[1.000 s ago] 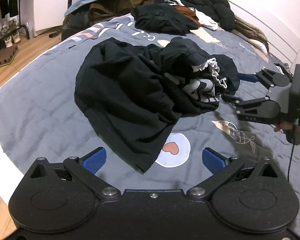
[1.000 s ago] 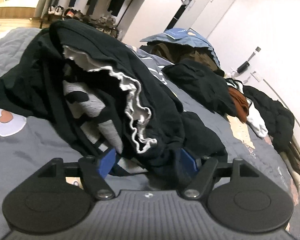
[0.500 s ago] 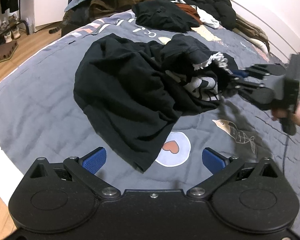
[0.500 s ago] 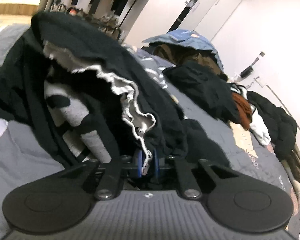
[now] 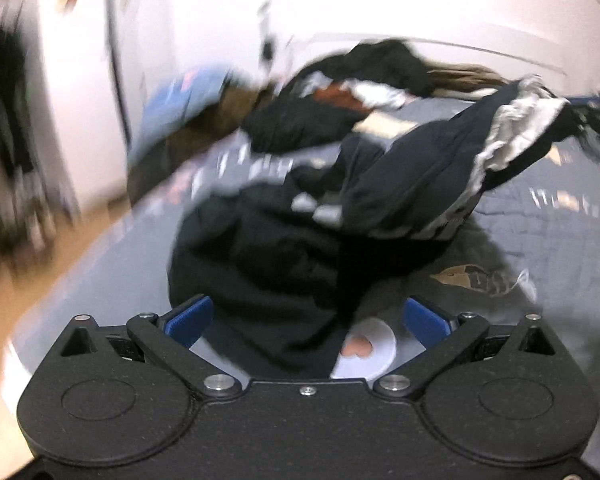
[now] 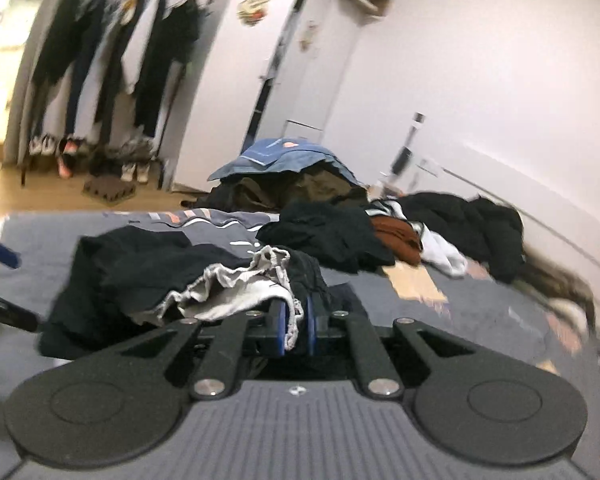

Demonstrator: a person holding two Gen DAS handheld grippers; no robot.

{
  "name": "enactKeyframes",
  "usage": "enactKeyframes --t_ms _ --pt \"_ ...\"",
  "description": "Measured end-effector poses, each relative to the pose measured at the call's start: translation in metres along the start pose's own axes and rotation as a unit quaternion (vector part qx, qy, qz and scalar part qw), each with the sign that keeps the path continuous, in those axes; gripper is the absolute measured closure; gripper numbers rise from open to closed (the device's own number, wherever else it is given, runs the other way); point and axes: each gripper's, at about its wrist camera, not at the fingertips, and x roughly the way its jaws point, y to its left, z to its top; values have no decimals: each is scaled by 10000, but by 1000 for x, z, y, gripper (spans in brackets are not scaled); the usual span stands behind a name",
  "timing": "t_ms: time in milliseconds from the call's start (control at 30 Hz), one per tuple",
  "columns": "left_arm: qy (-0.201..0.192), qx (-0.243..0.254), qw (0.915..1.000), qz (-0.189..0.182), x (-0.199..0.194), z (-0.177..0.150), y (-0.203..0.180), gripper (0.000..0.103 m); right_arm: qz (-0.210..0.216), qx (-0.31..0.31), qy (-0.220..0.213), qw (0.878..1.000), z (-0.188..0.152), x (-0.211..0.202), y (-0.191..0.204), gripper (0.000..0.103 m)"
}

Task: Fold clothes
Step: 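Lift the hoodie with the right tool while the left tool grasps its hem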

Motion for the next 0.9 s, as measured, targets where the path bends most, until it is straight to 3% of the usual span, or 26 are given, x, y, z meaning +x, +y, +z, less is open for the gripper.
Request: enactKeyframes --t_ms 67,133,200,400,467,533,567,633,767,900 --pt "-426 922 9942 346 -5 -5 -25 0 -72 292 -10 9995 -10 -13 7 93" --pt "-822 1852 9762 767 -4 -14 -53 0 -128 513 -31 9986 -21 -20 12 93" --pt "-1136 2573 9552 922 2 -22 -75 0 -170 579 -48 9982 -29 -23 16 93" --pt "-1622 3607 9133 977 34 -33 -115 1 -173 735 -152 9970 -43 -31 12 93" --pt "-1740 3944 8953 1126 48 -36 -123 13 -131 718 -151 9972 -48 -32 12 93" --pt "-1760 4232 8804 1217 61 -39 -126 51 -86 780 -162 9968 -52 -31 8 93" --pt "-1769 4374 8726 1263 68 -41 -128 61 -73 794 -163 9967 -55 -31 8 93" --pt "-1741 4401 8748 1036 71 -36 -122 76 -80 771 -154 9969 -59 -31 5 93" --pt "-1772 4253 8855 604 61 -18 -102 82 -49 797 -142 9967 -64 -32 3 93" --pt "-2017 3949 8956 343 22 25 -76 87 -54 804 -251 9964 -58 -44 0 93"
